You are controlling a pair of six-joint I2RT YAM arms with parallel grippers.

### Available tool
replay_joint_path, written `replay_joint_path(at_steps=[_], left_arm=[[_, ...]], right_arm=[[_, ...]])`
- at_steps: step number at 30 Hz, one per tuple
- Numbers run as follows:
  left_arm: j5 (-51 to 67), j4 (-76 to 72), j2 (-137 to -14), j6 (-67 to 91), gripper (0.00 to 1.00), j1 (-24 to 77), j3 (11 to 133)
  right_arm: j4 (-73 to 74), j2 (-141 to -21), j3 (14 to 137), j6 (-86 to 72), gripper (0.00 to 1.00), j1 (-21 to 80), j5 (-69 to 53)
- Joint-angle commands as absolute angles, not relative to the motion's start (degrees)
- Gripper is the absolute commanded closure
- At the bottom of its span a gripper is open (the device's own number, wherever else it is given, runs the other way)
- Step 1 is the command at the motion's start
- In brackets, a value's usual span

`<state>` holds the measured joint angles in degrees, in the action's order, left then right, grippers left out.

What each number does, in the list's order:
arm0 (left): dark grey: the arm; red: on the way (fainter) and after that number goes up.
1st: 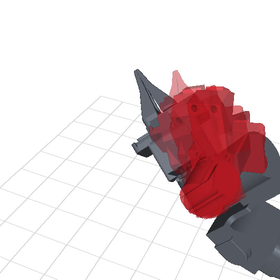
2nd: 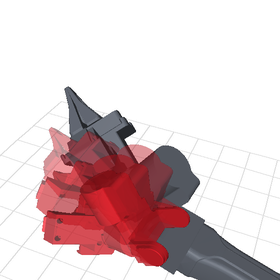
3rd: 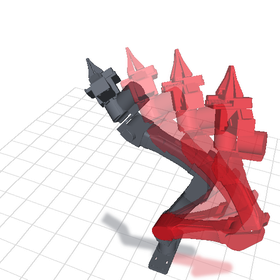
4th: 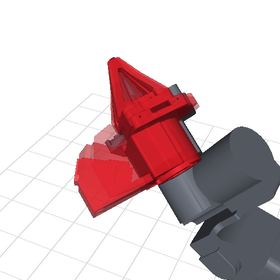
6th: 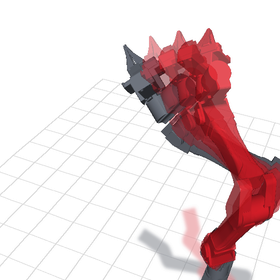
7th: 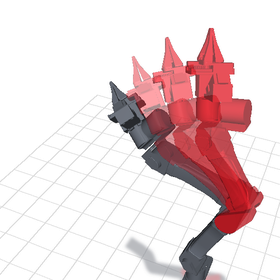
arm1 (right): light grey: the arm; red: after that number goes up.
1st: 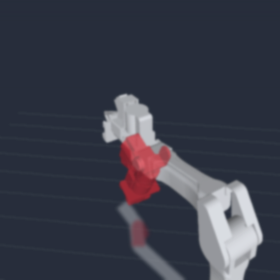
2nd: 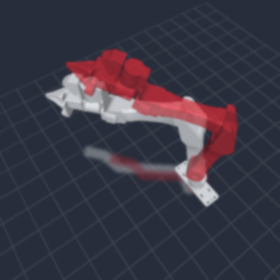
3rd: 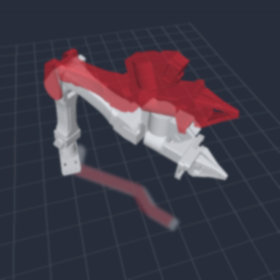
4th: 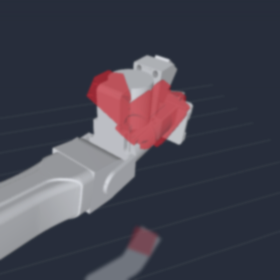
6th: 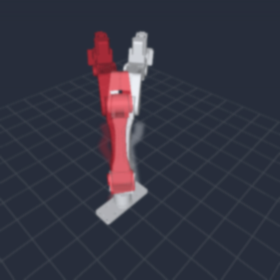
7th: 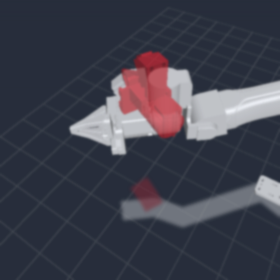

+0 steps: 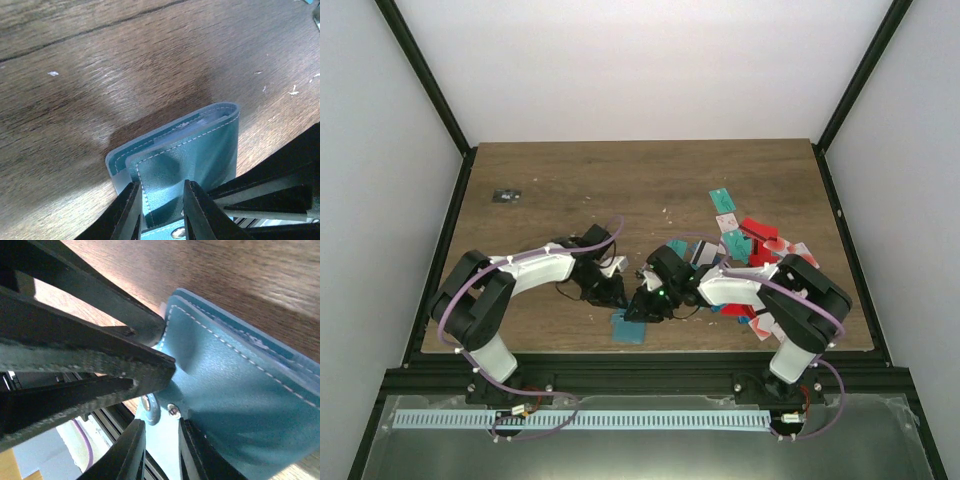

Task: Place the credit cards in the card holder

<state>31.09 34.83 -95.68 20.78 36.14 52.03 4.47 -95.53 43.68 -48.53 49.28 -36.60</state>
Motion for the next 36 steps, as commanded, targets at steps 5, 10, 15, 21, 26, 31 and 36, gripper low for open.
replay_joint_path(at_steps=[5, 10, 15, 21, 26, 31, 36], left_arm=[[30.6, 33.3, -95.7, 20.7, 0.75, 36.0, 50.2], [30.6, 33.2, -95.7, 20.6, 0.75, 35.9, 49.7], [30.8, 33.1, -95.3, 20.6, 0.75, 35.9, 49.6], [30.8, 33.0, -94.9, 20.7, 0.75, 35.9, 49.2], [30.8, 33.0, -94.9, 20.6, 0.75, 35.9, 49.3], [30.5, 33.0, -94.8, 20.7, 0.75, 35.9, 49.3], [29.5, 33.2, -94.4, 20.6, 0.75, 35.9, 49.1]], right_arm=[[4.3, -97.5, 47.3, -47.6, 0.79, 49.6, -37.6], [4.4, -98.4, 48.3, -47.6, 0.79, 49.6, -37.9], [4.9, -99.2, 48.9, -47.5, 0.79, 49.7, -37.8], [5.4, -99.8, 49.2, -47.6, 0.89, 49.7, -37.8], [5.6, -99.8, 49.3, -47.8, 0.96, 49.8, -37.9], [6.2, -99.5, 49.9, -47.7, 0.99, 49.9, -37.8], [7.5, -98.3, 50.3, -48.0, 0.99, 49.9, -37.1]])
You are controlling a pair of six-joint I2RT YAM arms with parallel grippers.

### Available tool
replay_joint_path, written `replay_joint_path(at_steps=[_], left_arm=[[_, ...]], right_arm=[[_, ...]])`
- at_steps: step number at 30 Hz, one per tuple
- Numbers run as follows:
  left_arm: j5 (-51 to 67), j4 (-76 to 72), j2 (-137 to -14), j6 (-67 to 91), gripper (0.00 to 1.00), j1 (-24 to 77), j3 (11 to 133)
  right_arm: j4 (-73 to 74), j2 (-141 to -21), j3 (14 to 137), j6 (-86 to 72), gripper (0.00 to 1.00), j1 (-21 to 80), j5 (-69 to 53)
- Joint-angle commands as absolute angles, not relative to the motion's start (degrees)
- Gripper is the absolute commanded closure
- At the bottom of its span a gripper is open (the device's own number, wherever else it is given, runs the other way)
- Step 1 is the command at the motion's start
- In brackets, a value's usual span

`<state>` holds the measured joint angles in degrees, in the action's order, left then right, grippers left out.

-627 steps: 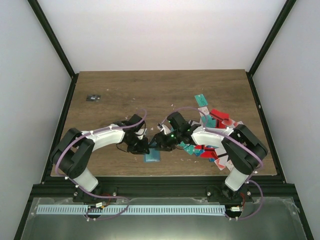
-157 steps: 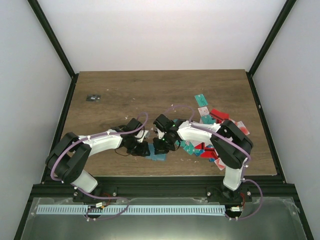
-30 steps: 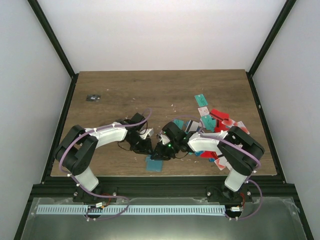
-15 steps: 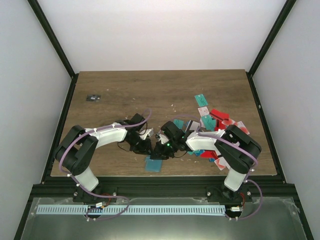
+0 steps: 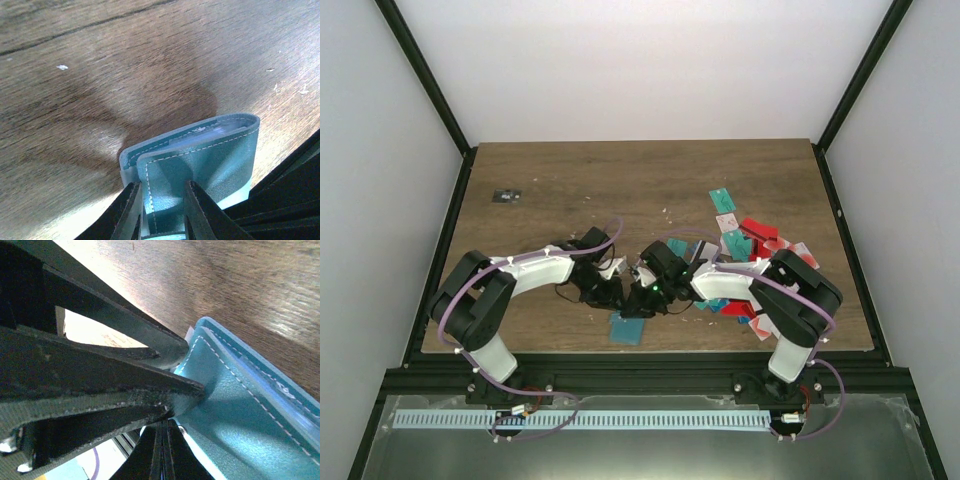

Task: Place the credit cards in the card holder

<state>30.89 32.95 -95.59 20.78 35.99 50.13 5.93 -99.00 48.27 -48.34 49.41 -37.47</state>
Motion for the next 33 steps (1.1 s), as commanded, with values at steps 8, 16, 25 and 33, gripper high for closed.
replay_joint_path(at_steps=[8, 16, 25, 33], left_arm=[[28.2, 34.1, -94.4, 19.8, 0.75, 35.9, 48.9], [27.6, 34.1, -94.3, 19.6, 0.75, 35.9, 48.9], [27.2, 34.1, -94.4, 19.5, 0.75, 36.0, 49.1], [27.3, 34.0, -94.3, 19.5, 0.75, 35.9, 49.1]], right_arm=[[9.1, -97.2, 49.5, -48.3, 0.99, 49.9, -36.0], [9.6, -96.5, 48.9, -48.3, 0.99, 49.9, -35.4], [10.9, -97.6, 48.2, -47.7, 0.99, 49.9, -34.7], [11.9, -99.2, 47.3, -47.4, 0.99, 49.9, -33.1]])
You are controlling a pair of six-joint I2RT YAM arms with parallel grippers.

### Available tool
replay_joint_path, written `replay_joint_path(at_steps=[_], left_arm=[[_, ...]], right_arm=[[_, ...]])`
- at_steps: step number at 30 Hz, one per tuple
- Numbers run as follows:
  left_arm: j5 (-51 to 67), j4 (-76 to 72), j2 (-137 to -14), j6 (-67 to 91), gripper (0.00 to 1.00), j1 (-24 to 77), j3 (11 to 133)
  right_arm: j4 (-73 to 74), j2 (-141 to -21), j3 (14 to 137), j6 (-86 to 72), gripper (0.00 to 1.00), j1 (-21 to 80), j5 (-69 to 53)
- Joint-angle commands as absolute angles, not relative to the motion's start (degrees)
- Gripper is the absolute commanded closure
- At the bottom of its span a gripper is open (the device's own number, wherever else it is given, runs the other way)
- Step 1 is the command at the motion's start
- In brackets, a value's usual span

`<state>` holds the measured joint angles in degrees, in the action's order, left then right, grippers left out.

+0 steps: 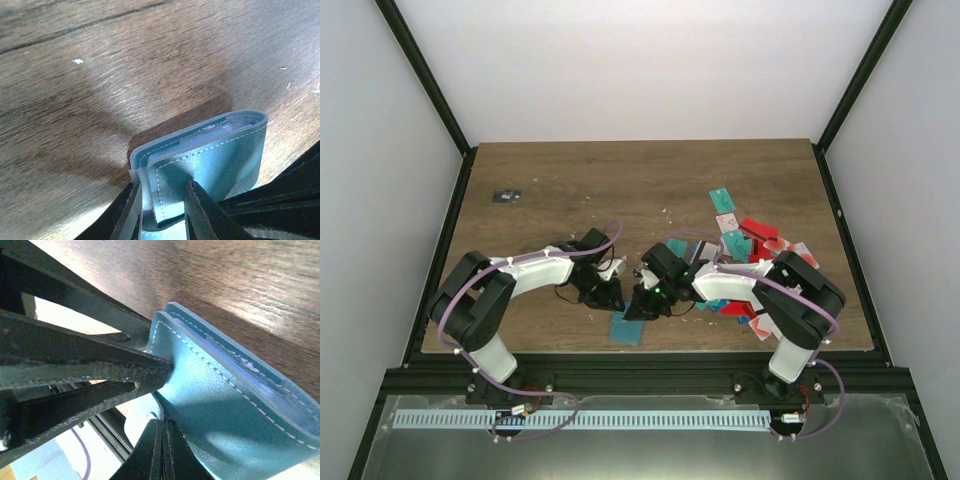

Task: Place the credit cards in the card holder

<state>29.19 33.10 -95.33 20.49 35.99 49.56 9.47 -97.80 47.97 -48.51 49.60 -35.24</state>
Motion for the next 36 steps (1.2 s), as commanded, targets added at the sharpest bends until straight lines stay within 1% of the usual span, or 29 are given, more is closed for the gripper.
replay_joint_path(at_steps=[1, 8, 17, 23, 31, 32, 36], left_arm=[[27.2, 34.0, -94.3, 19.5, 0.75, 35.9, 49.1], [27.0, 34.3, -94.1, 19.4, 0.75, 35.9, 49.0], [26.8, 34.3, -94.6, 19.6, 0.75, 35.9, 49.7], [25.8, 35.5, -94.7, 20.2, 0.75, 36.1, 50.6], [24.2, 39.8, -90.9, 22.3, 0.75, 37.1, 55.4], [24.2, 40.2, -90.4, 22.6, 0.76, 37.3, 55.5], [24.3, 40.7, -88.4, 24.4, 0.87, 38.5, 54.2]], right_arm=[[12.0, -99.6, 47.3, -47.3, 0.99, 50.0, -32.9], [13.3, -100.7, 47.2, -46.8, 0.99, 49.9, -32.2], [9.7, -98.6, 44.6, -46.5, 0.99, 50.3, -34.9], [12.9, -99.3, 45.6, -44.5, 0.99, 50.9, -32.2], [13.5, -101.2, 44.7, -43.9, 0.99, 52.1, -30.4], [13.3, -101.4, 44.6, -44.0, 0.99, 52.2, -30.3], [13.1, -101.7, 44.4, -44.0, 0.99, 52.4, -30.0]])
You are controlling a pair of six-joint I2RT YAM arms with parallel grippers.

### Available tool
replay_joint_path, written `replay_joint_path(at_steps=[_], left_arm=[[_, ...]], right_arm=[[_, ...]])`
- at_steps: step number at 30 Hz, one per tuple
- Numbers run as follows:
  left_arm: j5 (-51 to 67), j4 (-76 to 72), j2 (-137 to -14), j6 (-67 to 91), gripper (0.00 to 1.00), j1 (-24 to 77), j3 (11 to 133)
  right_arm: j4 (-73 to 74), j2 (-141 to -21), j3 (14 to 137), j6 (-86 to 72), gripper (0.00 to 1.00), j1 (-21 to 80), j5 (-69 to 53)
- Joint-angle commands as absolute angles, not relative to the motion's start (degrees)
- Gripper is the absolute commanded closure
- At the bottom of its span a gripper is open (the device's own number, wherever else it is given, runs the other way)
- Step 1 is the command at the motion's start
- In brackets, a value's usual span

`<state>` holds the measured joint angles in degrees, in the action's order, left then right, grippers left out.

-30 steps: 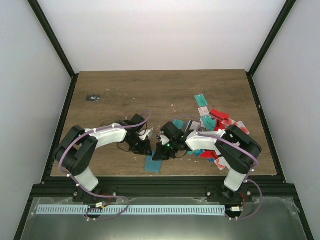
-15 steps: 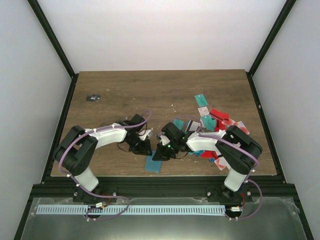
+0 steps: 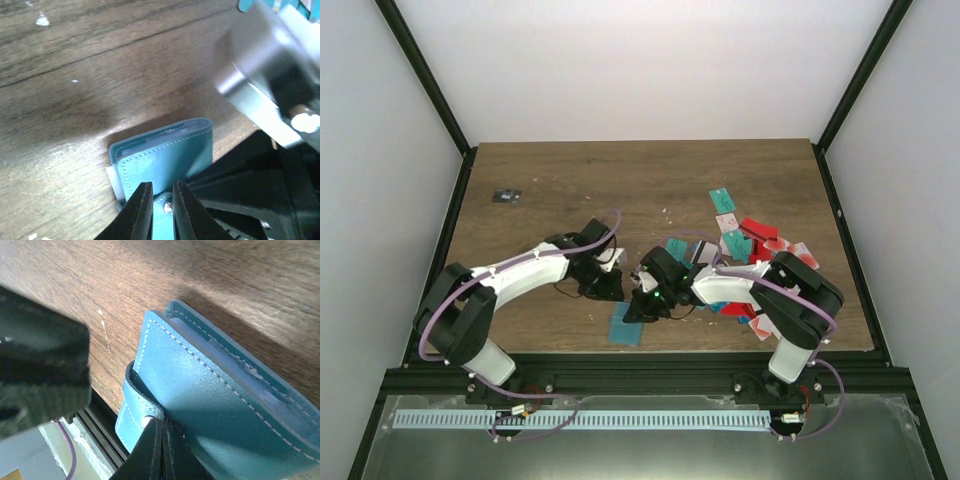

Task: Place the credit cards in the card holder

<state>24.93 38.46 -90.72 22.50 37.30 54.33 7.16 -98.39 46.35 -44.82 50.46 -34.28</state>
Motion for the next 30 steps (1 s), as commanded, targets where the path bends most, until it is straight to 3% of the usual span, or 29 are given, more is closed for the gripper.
replay_joint_path(at_steps=[1, 8, 30], left_arm=[[24.2, 40.8, -88.0, 25.0, 0.89, 39.0, 53.7], [22.6, 40.9, -86.8, 28.8, 0.96, 42.7, 50.0], [17.8, 39.9, -91.1, 32.6, 0.96, 48.4, 49.2]], right_arm=[[13.2, -101.7, 44.3, -44.1, 0.99, 52.4, -29.9], [12.3, -101.9, 43.4, -44.7, 0.99, 52.4, -29.6], [11.6, -102.1, 42.9, -45.4, 0.99, 53.8, -29.2]])
